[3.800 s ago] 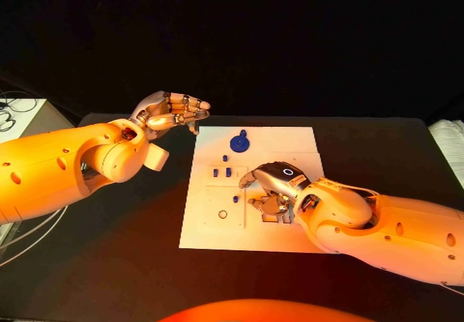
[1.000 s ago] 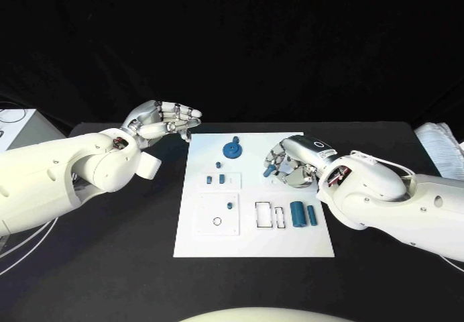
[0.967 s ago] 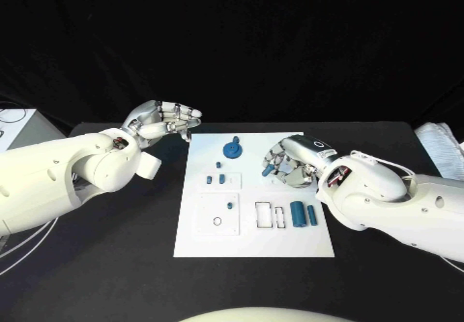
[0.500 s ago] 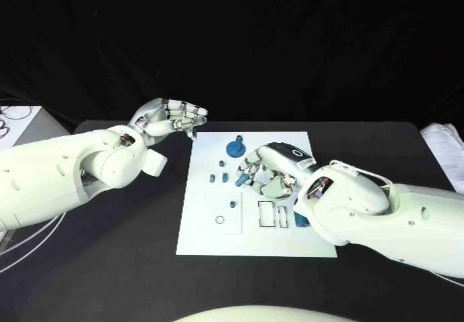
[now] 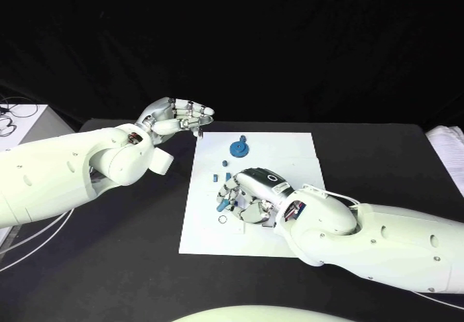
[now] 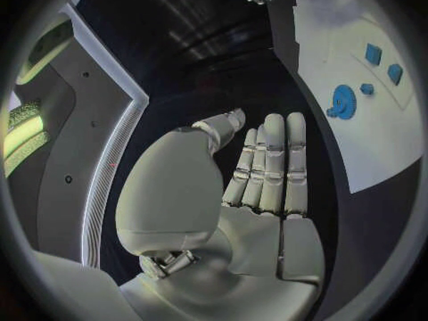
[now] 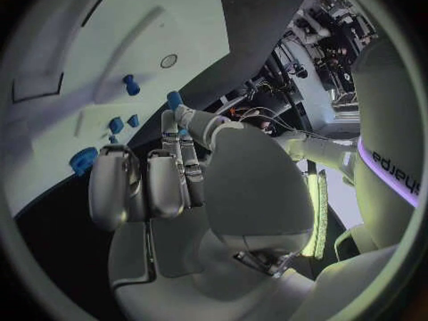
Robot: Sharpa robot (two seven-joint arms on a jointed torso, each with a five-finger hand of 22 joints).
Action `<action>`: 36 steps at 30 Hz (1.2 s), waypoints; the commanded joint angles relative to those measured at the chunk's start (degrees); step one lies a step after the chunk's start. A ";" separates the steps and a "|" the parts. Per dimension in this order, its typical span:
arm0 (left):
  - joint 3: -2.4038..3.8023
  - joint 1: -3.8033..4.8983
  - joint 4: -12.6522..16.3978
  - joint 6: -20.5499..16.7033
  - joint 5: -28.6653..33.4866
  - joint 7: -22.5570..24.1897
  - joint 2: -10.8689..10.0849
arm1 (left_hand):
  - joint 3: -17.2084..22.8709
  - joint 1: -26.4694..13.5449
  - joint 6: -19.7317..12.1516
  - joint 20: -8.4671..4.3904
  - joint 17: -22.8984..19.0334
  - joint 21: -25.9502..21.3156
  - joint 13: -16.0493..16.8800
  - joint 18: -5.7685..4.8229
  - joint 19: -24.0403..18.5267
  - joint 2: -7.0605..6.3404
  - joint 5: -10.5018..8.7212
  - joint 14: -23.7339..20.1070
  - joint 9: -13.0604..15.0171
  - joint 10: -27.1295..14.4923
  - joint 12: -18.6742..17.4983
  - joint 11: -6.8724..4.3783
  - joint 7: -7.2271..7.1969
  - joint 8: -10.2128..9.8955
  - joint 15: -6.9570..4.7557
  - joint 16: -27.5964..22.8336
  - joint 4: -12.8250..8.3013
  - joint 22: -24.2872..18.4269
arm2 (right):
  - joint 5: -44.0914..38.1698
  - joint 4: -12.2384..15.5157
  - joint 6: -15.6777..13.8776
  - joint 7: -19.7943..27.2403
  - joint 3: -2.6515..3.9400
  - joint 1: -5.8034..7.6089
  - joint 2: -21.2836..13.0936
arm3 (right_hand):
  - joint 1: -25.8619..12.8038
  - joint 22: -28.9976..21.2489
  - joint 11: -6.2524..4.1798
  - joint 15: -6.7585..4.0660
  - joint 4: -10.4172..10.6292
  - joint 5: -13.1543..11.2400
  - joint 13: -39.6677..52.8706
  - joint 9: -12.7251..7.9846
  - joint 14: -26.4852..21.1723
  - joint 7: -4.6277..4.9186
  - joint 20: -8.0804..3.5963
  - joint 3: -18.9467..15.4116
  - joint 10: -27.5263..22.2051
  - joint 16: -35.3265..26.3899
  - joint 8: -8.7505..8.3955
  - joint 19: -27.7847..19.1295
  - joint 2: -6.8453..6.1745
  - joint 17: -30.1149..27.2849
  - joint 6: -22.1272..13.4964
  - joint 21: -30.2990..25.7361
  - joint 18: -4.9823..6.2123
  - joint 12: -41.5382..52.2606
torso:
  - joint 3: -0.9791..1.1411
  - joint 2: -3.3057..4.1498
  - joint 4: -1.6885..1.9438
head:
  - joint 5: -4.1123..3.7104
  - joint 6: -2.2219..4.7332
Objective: Assemble the parts on the task board
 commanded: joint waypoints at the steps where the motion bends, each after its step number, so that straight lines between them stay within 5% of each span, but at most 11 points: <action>1: 0.03 0.01 0.03 1.06 0.49 0.36 0.18 | -0.39 0.10 0.01 0.02 -0.06 -0.26 -0.08 0.84 0.52 0.40 -0.23 0.14 0.09 -0.36 -0.35 0.08 0.22 0.21 0.11 -0.22 0.08 -0.06 | -1.73 -0.81 2.13 1.33 -0.15 -0.67 0.75 | -0.43 8.61 -1.09 -0.23 -0.23 0.24 0.06 5.53 1.24 0.39 -0.37 0.19 0.85 0.12 2.39 0.98 0.22 -0.11 -0.11 -0.36 -0.76 -0.34 | 0.09 0.13 0.00 | -0.24 0.06; 20: 0.00 0.00 0.03 1.23 0.50 0.16 0.05 | -0.50 -0.02 0.00 0.04 -0.06 -0.33 -0.10 0.83 0.57 0.44 -0.24 0.16 0.09 -0.40 -0.34 0.09 0.22 0.24 0.13 -0.23 0.19 -0.11 | -4.53 -0.85 5.87 -0.23 -0.37 -1.67 0.79 | -0.49 8.60 -1.07 -0.21 -0.32 0.23 0.10 5.61 1.23 0.42 -0.37 0.20 0.84 0.10 2.43 0.97 0.19 -0.14 -0.16 -0.40 -0.75 -0.40 | 0.06 0.11 0.02 | -0.10 -0.58; 36: 0.00 0.00 0.08 1.21 0.50 0.06 -0.18 | -0.56 -0.09 -0.05 0.05 -0.05 -0.39 -0.13 0.83 0.61 0.51 -0.24 0.17 0.09 -0.47 -0.33 0.10 0.23 0.25 0.14 -0.23 0.28 -0.16 | -7.78 -0.71 5.44 -2.01 -0.37 -1.69 0.48 | -0.56 8.65 -1.06 -0.19 -0.47 0.24 0.16 5.76 1.24 0.43 -0.35 0.27 0.87 0.16 2.51 0.98 0.20 -0.03 -0.22 -0.33 -0.77 -0.49 | 0.01 0.08 -0.02 | -0.18 -0.46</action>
